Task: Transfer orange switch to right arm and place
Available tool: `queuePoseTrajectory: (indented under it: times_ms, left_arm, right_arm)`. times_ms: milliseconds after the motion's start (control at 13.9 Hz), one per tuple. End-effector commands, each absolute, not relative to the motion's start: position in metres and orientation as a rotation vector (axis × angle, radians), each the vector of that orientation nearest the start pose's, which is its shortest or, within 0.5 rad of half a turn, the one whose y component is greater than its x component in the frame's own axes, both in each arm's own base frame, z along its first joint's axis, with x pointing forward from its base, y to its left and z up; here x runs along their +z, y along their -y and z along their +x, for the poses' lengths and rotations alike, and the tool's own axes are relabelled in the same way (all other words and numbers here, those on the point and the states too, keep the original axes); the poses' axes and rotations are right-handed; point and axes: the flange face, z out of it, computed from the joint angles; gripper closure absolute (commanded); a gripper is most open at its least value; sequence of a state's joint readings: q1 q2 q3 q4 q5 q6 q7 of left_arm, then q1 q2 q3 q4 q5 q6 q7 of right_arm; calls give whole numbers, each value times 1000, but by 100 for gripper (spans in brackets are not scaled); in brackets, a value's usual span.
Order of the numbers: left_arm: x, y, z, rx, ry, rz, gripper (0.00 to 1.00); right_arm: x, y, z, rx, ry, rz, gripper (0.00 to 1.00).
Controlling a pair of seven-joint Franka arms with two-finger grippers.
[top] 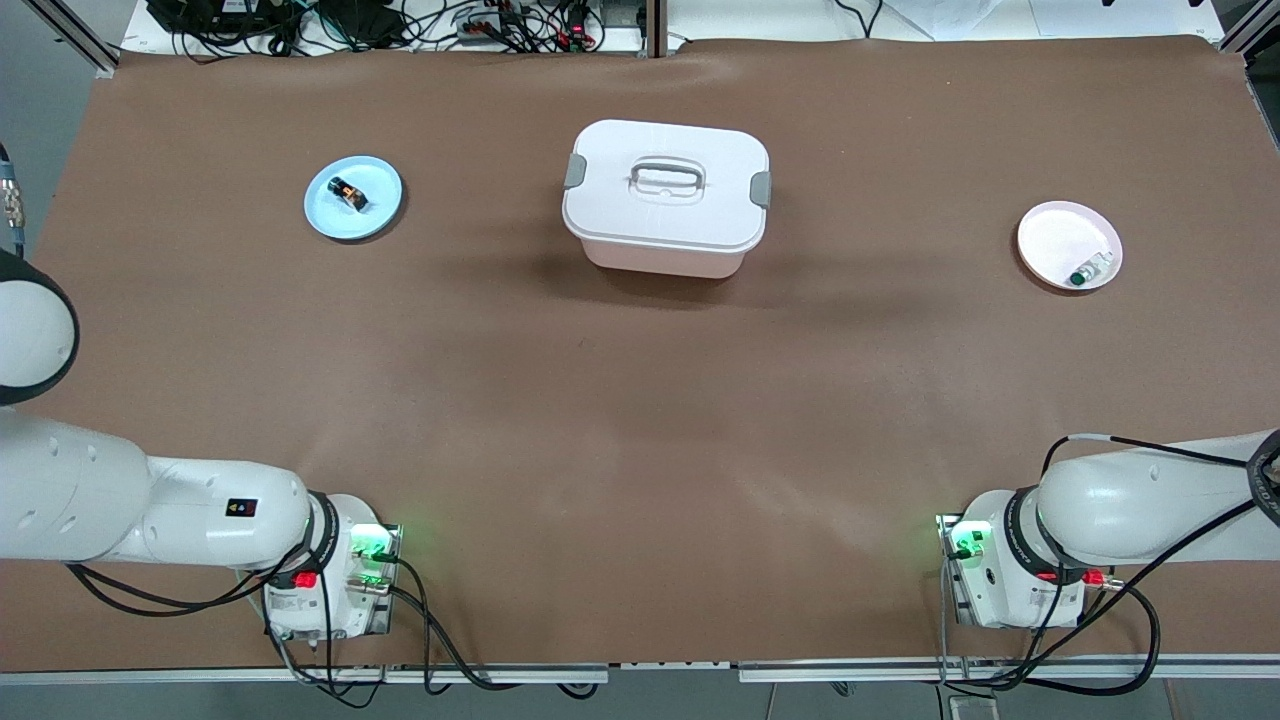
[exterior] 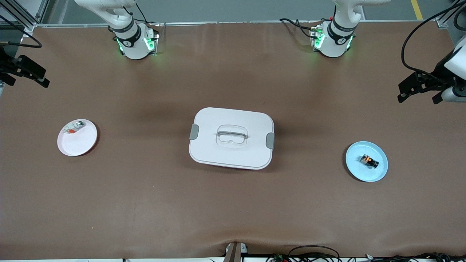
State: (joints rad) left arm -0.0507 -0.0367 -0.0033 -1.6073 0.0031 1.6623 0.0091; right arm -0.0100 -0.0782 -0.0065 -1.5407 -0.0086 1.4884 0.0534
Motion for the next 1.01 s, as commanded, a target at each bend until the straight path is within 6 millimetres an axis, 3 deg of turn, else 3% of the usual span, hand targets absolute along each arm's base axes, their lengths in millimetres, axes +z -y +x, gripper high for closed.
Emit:
queuePoseTrajectory:
  times_ms: [0,937]
  left_arm:
    - [638,30,552,-123,-84,-3138,0]
    - [642,29,553,-140,-77,-3140,0]
  right_arm:
    - [674,9,514,-39,-99,-3152,0]
    - [672,8,513,-24,-96,-3150,0]
